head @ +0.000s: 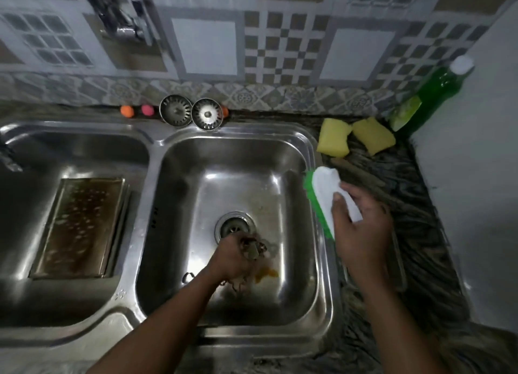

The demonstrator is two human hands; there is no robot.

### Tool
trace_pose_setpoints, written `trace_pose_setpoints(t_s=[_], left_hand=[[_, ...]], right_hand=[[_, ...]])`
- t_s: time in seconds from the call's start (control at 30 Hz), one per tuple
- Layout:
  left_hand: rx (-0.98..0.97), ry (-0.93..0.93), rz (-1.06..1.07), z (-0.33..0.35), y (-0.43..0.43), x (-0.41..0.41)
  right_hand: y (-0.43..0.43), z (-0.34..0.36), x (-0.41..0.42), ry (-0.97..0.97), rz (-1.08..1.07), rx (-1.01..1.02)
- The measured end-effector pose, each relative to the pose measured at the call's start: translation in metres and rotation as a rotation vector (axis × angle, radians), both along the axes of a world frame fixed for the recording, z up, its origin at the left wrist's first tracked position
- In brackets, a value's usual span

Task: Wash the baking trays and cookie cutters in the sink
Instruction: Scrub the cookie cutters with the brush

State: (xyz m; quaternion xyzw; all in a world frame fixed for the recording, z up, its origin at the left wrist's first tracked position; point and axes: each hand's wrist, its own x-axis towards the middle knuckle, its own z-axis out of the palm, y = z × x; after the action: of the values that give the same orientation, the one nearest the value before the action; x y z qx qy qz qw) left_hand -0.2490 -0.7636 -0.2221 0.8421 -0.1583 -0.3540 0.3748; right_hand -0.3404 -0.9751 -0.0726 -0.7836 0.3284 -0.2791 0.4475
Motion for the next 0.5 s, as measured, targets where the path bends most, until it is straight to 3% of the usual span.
trace_pose_setpoints(t_s=[0.1, 0.23, 0.5], left_hand=[[0.033, -0.002, 0.034, -0.005, 0.004, 0.007], [-0.074, -0.033, 0.157, -0.003, 0.006, 0.008], [0.058, -0.126, -0.179, -0.009, 0.002, -0.02]], right_hand=[[0.021, -0.006, 0.015, -0.005, 0.096, 0.026], [0.037, -0.022, 0.023, 0.113, 0.247, 0.025], [0.043, -0.034, 0.006, 0.198, 0.257, 0.067]])
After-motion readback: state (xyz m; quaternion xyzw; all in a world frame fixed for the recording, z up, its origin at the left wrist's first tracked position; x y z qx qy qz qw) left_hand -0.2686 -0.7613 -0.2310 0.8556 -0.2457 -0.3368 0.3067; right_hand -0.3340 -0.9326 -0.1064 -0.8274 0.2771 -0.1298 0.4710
